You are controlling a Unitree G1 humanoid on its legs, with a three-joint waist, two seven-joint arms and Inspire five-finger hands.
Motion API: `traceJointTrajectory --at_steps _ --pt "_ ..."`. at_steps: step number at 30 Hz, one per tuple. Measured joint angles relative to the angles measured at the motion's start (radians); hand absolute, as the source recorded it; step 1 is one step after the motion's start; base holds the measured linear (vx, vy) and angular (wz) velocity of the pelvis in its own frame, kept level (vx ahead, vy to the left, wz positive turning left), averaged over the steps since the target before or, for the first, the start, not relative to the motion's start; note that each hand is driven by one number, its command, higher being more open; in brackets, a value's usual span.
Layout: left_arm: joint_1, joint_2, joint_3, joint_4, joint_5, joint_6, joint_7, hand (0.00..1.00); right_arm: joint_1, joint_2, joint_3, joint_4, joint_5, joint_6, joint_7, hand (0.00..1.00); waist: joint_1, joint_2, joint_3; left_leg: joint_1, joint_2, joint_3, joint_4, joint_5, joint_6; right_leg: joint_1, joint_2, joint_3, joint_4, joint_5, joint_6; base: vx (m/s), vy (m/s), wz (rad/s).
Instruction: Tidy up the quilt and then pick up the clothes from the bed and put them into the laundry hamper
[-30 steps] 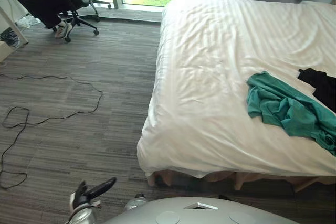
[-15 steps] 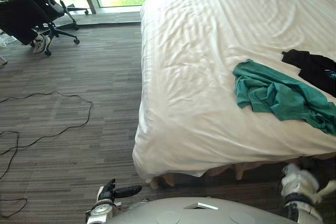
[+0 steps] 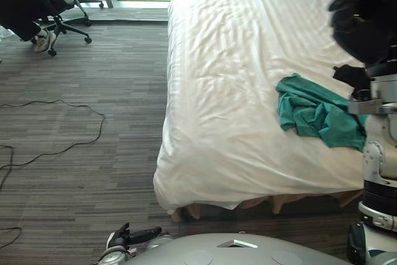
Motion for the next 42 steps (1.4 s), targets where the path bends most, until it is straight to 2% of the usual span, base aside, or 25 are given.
traceJointTrajectory --at_steps 1,3,4,6,8,10,12,14,17,19,23,25,27,29,31,33,37,39,42 --pt "-0.001 0.000 0.003 0.000 -0.005 -0.014 0.001 1.00 -0.007 0.024 0.039 -0.010 0.005 0.010 0.016 0.00 0.002 -0.003 0.002 -0.001 0.000 -0.001 0.000 0.000 0.000 0.000 0.000 -0.001 0.000 0.000 0.000 -0.04 0.015 0.05" --pt "-0.017 -0.002 0.020 0.000 -0.038 -0.055 0.002 1.00 -0.026 0.094 0.203 -0.001 0.013 0.089 0.061 0.00 0.021 -0.015 0.004 -0.004 -0.004 -0.013 -0.001 -0.001 0.002 0.002 -0.001 -0.014 0.002 0.000 0.001 -0.06 0.001 0.10" --pt "-0.022 -0.002 0.020 0.001 -0.038 -0.062 0.001 1.00 -0.029 0.105 0.240 0.011 0.022 0.117 0.070 0.00 0.031 -0.015 0.005 -0.005 -0.005 -0.017 -0.001 -0.001 0.002 0.003 -0.001 -0.015 0.001 -0.001 0.000 -0.09 -0.008 0.15" --pt "-0.038 -0.002 0.020 0.004 -0.037 -0.086 -0.029 1.00 -0.078 0.144 0.382 0.130 0.055 0.235 0.088 0.00 0.056 -0.009 0.008 -0.019 -0.017 -0.039 -0.004 0.007 0.012 0.004 -0.009 -0.029 0.000 -0.005 -0.005 -0.09 0.001 0.26" --pt "-0.038 -0.002 0.015 0.006 -0.026 -0.103 -0.071 1.00 -0.128 0.174 0.440 0.269 0.078 0.317 0.081 0.00 0.067 0.000 0.014 -0.034 -0.019 -0.065 -0.004 0.018 0.018 0.004 -0.014 -0.048 0.001 -0.006 -0.007 -0.06 0.004 0.36" --pt "-0.038 -0.004 0.003 0.030 -0.022 -0.133 -0.091 1.00 -0.156 0.203 0.457 0.406 0.081 0.366 0.046 0.00 0.100 0.006 0.020 -0.048 -0.026 -0.090 -0.004 0.030 0.021 0.005 -0.016 -0.070 0.002 -0.006 -0.007 -0.06 0.004 0.39" --pt "-0.038 -0.005 -0.006 0.040 -0.026 -0.134 -0.092 1.00 -0.165 0.214 0.458 0.466 0.081 0.376 0.014 0.00 0.114 0.012 0.028 -0.063 -0.029 -0.111 -0.004 0.039 0.022 0.004 -0.016 -0.084 0.002 -0.006 -0.007 -0.05 0.000 0.43" --pt "-0.045 -0.002 -0.029 0.040 -0.047 -0.133 -0.093 1.00 -0.218 0.234 0.457 0.548 0.081 0.387 -0.053 0.00 0.122 0.025 0.065 -0.103 -0.028 -0.146 -0.001 0.061 0.022 -0.013 -0.012 -0.115 0.004 -0.005 -0.007 -0.10 -0.027 0.52" --pt "-0.124 0.001 -0.060 0.023 -0.073 -0.118 -0.093 1.00 -0.320 0.242 0.428 0.582 0.080 0.357 -0.111 0.00 0.147 0.034 0.147 -0.218 -0.005 -0.176 -0.001 0.101 0.017 -0.141 -0.008 -0.137 0.075 -0.014 -0.020 -0.16 -0.018 0.28" --pt "-0.220 0.008 -0.100 -0.003 -0.073 -0.093 -0.093 1.00 -0.395 0.257 0.387 0.593 0.079 0.315 -0.158 0.00 0.164 0.030 0.255 -0.296 0.008 -0.201 0.000 0.138 0.016 -0.241 -0.012 -0.152 0.156 -0.031 -0.043 -0.15 -0.032 0.20" --pt "-0.337 0.002 -0.173 -0.057 -0.074 -0.073 -0.075 1.00 -0.493 0.280 0.345 0.696 0.076 0.296 -0.220 0.00 0.164 0.030 0.363 -0.382 -0.002 -0.210 0.001 0.180 0.021 -0.368 -0.047 -0.149 0.265 -0.053 -0.050 -0.10 -0.012 0.08" --pt "-0.381 -0.015 -0.211 -0.068 -0.111 -0.072 -0.064 1.00 -0.507 0.277 0.305 0.752 0.070 0.295 -0.241 0.00 0.163 0.047 0.372 -0.434 -0.019 -0.210 0.000 0.191 0.029 -0.440 -0.071 -0.141 0.312 -0.066 -0.048 -0.07 0.011 0.05" --pt "-0.427 -0.032 -0.241 -0.072 -0.151 -0.039 -0.041 1.00 -0.504 0.276 0.284 0.739 0.071 0.230 -0.220 0.00 0.155 0.073 0.387 -0.479 -0.035 -0.199 0.000 0.202 0.039 -0.509 -0.100 -0.122 0.351 -0.067 -0.047 -0.04 0.013 -0.06" --pt "-0.448 -0.035 -0.264 -0.058 -0.151 -0.030 -0.010 1.00 -0.490 0.279 0.300 0.739 0.070 0.191 -0.207 0.00 0.135 0.082 0.391 -0.493 -0.042 -0.193 0.000 0.204 0.042 -0.535 -0.111 -0.112 0.364 -0.067 -0.045 -0.03 0.013 -0.09" --pt "-0.476 -0.036 -0.279 -0.031 -0.151 -0.006 0.018 1.00 -0.466 0.282 0.324 0.738 0.050 0.141 -0.195 0.00 0.127 0.082 0.391 -0.496 -0.052 -0.185 0.000 0.203 0.043 -0.549 -0.116 -0.094 0.369 -0.068 -0.044 -0.02 0.010 -0.08" --pt "-0.491 -0.029 -0.303 -0.009 -0.172 0.013 0.040 1.00 -0.419 0.306 0.362 0.733 0.016 0.077 -0.180 0.00 0.093 0.081 0.391 -0.497 -0.057 -0.179 0.000 0.197 0.045 -0.550 -0.122 -0.088 0.366 -0.068 -0.044 0.00 0.000 0.00" --pt "-0.511 -0.024 -0.317 0.003 -0.235 0.033 0.045 1.00 -0.327 0.315 0.401 0.697 -0.070 0.002 -0.135 0.00 0.053 0.073 0.393 -0.488 -0.072 -0.153 0.001 0.182 0.055 -0.555 -0.130 -0.058 0.354 -0.067 -0.043 0.02 0.011 -0.14" --pt "-0.511 -0.020 -0.320 0.005 -0.235 0.034 0.044 1.00 -0.277 0.348 0.409 0.696 -0.102 -0.036 -0.089 0.00 0.020 0.064 0.397 -0.470 -0.074 -0.141 0.001 0.182 0.058 -0.526 -0.123 -0.047 0.313 -0.057 -0.031 0.07 0.005 -0.12" --pt "-0.510 -0.018 -0.358 0.012 -0.235 0.035 0.043 1.00 -0.190 0.359 0.427 0.696 -0.136 -0.076 -0.023 0.00 -0.005 0.052 0.404 -0.413 -0.078 -0.131 0.001 0.159 0.055 -0.454 -0.116 -0.042 0.264 -0.046 -0.018 0.11 -0.002 -0.09"
